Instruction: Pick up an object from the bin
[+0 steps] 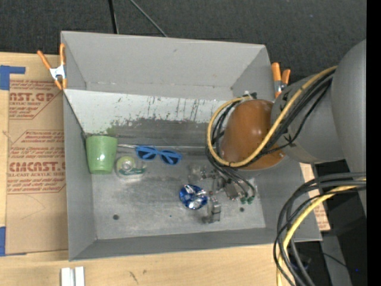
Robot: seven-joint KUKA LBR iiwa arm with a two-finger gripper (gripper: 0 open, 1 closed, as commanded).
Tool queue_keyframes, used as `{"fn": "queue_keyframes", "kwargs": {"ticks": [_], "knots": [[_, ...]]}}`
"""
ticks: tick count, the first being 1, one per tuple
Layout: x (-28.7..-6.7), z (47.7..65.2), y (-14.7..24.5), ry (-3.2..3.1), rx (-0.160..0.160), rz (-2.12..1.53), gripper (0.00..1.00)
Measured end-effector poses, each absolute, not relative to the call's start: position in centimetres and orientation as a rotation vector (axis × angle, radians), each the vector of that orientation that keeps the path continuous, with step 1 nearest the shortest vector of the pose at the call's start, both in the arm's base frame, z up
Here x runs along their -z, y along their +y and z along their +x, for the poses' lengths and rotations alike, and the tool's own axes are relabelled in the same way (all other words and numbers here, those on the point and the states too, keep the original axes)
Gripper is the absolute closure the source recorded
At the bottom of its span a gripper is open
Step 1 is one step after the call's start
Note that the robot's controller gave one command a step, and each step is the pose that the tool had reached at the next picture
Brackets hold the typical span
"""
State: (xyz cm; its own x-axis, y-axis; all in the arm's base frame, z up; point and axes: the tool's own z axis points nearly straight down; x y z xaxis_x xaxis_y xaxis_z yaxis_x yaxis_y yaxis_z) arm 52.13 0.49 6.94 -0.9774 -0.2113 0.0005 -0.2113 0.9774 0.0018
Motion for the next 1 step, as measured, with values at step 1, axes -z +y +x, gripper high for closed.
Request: {"fn": "queue_keyframes", "kwargs": {"ticks": [1], "knots": [[-6.96,52.16,0.43,-3.124,0.002,0.332,1.00]]}}
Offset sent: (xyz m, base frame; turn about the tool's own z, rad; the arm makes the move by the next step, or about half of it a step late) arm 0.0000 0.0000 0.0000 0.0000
